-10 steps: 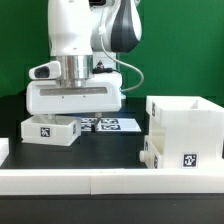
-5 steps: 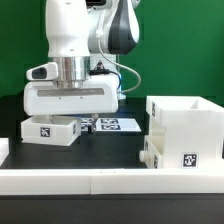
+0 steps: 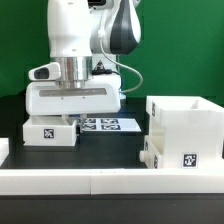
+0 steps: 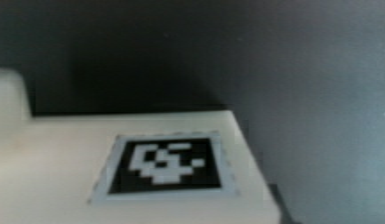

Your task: Assemble drawer

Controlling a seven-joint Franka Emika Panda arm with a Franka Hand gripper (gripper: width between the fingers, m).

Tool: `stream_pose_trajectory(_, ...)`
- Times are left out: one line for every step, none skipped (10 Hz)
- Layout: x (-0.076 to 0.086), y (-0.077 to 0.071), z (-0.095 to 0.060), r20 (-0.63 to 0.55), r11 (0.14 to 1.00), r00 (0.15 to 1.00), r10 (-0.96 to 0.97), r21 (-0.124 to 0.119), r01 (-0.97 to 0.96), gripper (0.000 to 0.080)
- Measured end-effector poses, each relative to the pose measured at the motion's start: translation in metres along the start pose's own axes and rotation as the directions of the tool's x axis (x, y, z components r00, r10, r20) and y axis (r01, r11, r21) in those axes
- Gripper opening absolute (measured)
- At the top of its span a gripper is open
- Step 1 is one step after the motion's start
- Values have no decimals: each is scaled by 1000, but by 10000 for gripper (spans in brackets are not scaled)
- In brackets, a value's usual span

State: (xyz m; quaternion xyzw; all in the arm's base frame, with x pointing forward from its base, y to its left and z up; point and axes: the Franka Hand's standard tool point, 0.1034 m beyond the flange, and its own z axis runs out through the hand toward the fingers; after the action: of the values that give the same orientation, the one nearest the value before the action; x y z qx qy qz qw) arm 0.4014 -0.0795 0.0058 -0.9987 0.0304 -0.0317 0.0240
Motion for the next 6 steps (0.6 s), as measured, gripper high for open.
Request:
stream_pose_trajectory(1,-2,-1,-2,1000,1000,-5,0,5,42)
stream_pose_trajectory(2,-3,-1,-2,1000,1000,-9,0,9,42)
stream_pose_trajectory(4,-7,-1,-1,1000,1000,-17,3,17,42)
stream_pose_trajectory(9,-15,-2,5,999,999,-34,10,34,42)
stream_pose_trajectory(14,-25,-4,17,998,999,-52,21,51,42)
stream_pose_trajectory(25,-39,-12,30,996,996,-83,34,82,42)
